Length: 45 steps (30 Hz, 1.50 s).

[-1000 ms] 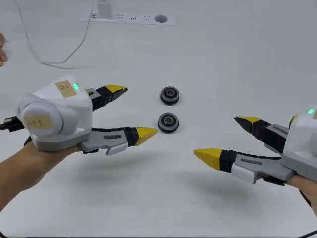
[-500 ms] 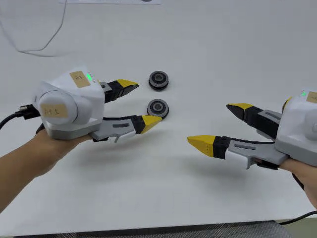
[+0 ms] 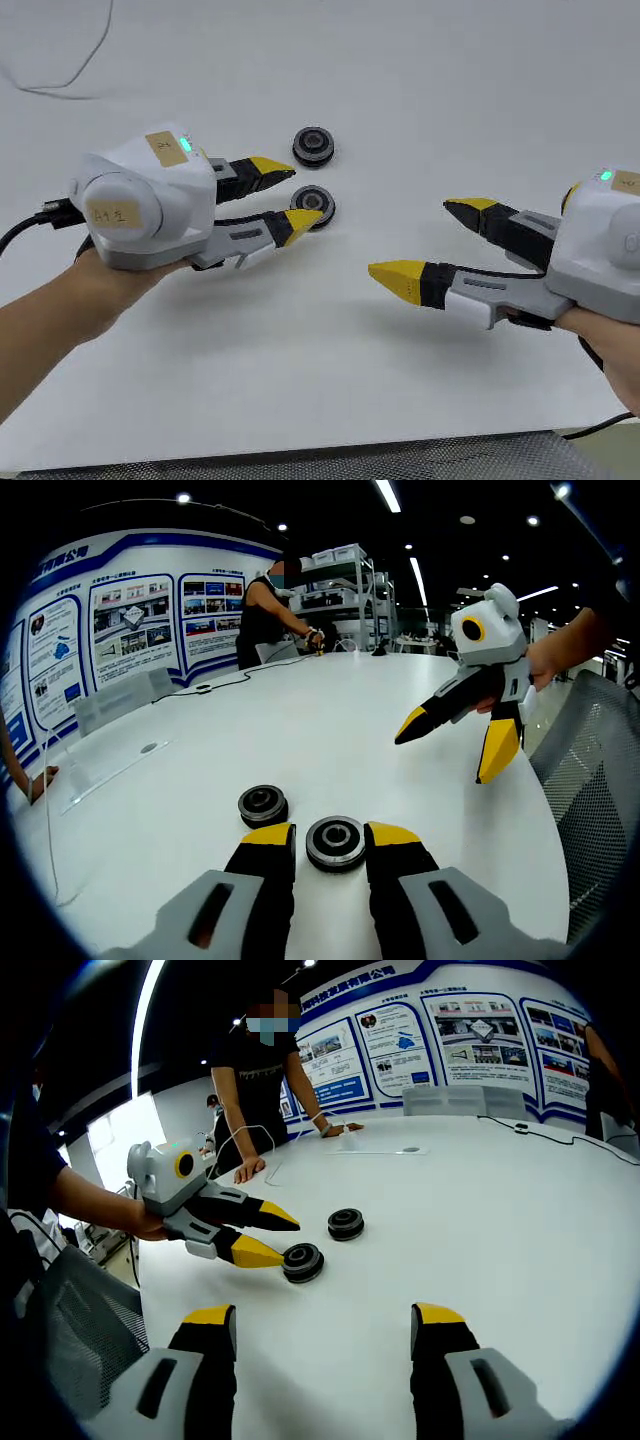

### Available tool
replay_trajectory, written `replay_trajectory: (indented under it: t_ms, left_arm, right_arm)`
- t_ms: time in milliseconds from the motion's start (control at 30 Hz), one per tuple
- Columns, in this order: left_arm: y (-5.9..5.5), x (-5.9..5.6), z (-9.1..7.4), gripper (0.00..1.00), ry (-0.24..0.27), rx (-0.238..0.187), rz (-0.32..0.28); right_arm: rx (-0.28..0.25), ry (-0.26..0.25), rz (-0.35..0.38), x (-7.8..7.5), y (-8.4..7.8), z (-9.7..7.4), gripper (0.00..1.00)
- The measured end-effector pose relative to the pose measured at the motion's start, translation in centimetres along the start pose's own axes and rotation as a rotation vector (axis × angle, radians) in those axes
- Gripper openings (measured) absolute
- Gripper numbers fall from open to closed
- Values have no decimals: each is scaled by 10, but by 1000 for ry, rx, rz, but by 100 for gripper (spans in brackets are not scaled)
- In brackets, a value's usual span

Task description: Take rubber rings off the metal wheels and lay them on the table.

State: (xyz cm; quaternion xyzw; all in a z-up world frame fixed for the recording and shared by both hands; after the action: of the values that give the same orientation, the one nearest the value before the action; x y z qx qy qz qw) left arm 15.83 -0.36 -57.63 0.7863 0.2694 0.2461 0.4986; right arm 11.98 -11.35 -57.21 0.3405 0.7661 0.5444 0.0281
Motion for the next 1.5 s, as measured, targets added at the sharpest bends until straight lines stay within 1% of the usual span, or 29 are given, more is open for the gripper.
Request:
replay_trajectory:
  t_ms: [200,400,733,1000,1400,1500]
  left_arm:
    - [-2,-4,4,24,-20,9,9]
    - [-5,-4,6,21,-29,22,15]
    - [-6,-3,6,19,-44,25,25]
    - [-6,-7,6,16,-64,22,54]
    - [-6,-9,7,14,-78,31,93]
    - [-7,-7,8,18,-64,31,83]
  right_arm:
    - [2,-2,10,-1,-2,-1,71]
    - [-7,4,22,-2,-1,0,70]
    - [-10,24,26,-2,2,6,69]
    - [-19,40,31,-1,4,9,69]
    - [-38,89,54,4,12,20,71]
    - [-41,93,54,4,13,21,71]
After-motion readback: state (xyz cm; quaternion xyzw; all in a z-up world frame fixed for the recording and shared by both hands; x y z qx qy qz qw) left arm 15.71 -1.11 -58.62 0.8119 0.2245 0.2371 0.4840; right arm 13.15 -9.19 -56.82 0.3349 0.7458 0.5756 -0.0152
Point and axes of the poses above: the centre of the closed fingertips' face, and the gripper's own axes: z roughly forward along the fingers, x roughly to its left, y roughly out of its top, the point moved 2 cm from there along -z, roughly backward along the fingers, and after that the axes turned 11 degrees about y, right-handed, at the moved point
